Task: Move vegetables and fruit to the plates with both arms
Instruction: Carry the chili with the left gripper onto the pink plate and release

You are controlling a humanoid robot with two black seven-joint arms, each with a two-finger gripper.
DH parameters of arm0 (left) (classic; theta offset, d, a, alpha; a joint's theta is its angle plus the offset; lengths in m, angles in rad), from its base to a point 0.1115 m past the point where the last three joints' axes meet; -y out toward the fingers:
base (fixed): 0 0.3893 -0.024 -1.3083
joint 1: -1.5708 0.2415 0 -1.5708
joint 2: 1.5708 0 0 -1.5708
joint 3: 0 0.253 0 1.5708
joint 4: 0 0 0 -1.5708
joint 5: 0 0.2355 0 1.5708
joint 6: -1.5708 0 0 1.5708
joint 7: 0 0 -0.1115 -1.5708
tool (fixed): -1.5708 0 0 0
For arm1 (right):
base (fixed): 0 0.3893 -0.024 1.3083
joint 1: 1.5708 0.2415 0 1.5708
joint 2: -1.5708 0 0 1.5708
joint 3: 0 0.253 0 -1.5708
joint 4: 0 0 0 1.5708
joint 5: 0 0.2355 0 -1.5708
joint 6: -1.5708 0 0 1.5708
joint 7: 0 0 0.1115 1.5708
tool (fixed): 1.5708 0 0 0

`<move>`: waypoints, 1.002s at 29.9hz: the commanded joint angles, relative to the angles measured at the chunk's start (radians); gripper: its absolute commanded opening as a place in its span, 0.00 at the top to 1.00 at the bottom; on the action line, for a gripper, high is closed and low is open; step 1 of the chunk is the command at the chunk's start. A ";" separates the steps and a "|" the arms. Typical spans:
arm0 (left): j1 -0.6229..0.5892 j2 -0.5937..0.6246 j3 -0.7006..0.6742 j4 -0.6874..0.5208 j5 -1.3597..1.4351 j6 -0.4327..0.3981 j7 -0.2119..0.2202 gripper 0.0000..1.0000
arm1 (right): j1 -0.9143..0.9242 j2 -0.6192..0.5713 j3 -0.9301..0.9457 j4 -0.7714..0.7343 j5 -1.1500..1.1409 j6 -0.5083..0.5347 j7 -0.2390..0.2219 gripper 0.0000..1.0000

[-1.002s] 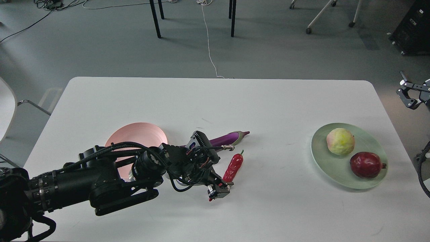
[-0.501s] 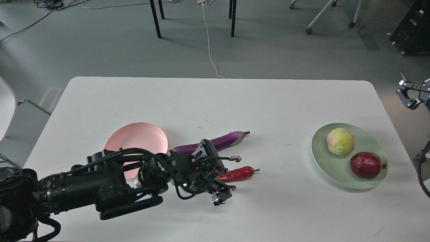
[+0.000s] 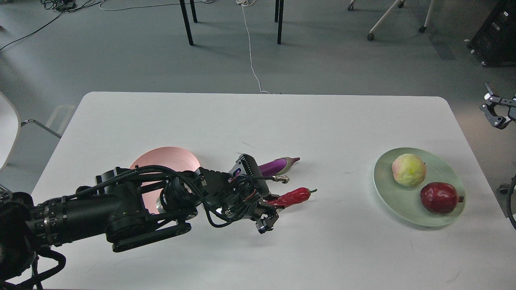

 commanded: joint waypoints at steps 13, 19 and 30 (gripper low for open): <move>0.067 0.610 -0.113 -0.178 -0.160 0.028 -0.079 0.83 | 0.000 -0.004 0.003 0.000 0.000 0.000 0.000 0.02; 0.131 0.581 -0.111 -0.060 -0.148 0.059 -0.081 0.80 | 0.001 -0.007 0.003 0.020 0.000 0.000 0.000 0.02; 0.136 0.503 -0.110 0.028 -0.126 0.064 -0.071 0.33 | 0.000 -0.052 0.004 0.018 0.000 0.000 0.000 0.02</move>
